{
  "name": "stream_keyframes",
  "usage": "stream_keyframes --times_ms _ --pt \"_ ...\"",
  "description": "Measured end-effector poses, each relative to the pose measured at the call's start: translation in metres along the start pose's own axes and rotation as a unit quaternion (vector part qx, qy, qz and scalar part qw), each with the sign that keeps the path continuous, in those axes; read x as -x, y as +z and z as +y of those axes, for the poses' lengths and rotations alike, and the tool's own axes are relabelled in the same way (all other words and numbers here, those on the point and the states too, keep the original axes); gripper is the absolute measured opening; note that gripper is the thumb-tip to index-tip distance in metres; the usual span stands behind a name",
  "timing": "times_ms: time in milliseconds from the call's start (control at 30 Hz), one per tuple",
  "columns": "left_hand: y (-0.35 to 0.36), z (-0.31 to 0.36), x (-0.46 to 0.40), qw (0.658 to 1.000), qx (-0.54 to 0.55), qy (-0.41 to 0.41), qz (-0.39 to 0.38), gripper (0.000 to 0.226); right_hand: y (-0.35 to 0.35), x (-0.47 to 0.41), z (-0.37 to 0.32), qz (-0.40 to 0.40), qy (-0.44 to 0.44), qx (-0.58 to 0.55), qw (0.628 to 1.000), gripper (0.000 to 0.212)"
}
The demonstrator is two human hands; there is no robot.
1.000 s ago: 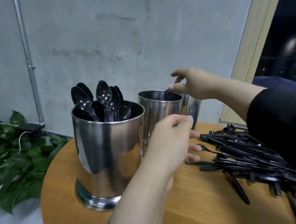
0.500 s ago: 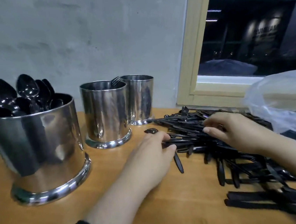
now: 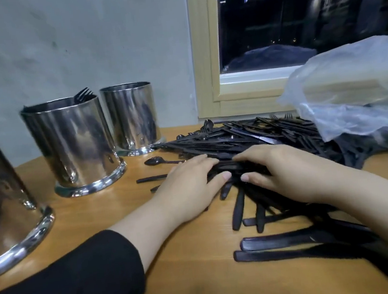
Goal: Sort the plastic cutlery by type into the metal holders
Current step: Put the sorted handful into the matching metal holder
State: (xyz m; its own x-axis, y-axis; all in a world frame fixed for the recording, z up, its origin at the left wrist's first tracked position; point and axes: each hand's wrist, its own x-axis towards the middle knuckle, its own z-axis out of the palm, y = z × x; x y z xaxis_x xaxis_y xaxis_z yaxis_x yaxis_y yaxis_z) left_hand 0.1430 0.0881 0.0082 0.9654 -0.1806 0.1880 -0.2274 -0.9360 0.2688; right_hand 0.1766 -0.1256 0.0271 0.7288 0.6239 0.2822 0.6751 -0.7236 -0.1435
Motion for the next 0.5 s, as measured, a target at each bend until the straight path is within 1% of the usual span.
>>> stream_keyframes --times_ms 133,267,367,500 --pt "0.009 0.013 -0.007 0.999 -0.003 0.045 0.016 0.054 -0.001 0.007 0.016 -0.016 0.013 0.005 1.0 0.046" --pt "0.01 0.014 -0.012 0.998 0.015 0.055 0.04 0.05 0.001 0.01 0.025 0.01 0.009 -0.011 1.0 0.036" --pt "0.006 0.013 -0.012 0.997 0.023 0.058 0.038 0.047 0.002 0.011 0.024 0.019 0.006 -0.024 1.0 0.034" --pt "0.001 0.007 -0.006 0.995 0.056 0.07 0.046 0.035 0.001 0.012 0.021 0.049 0.006 -0.04 0.998 0.025"
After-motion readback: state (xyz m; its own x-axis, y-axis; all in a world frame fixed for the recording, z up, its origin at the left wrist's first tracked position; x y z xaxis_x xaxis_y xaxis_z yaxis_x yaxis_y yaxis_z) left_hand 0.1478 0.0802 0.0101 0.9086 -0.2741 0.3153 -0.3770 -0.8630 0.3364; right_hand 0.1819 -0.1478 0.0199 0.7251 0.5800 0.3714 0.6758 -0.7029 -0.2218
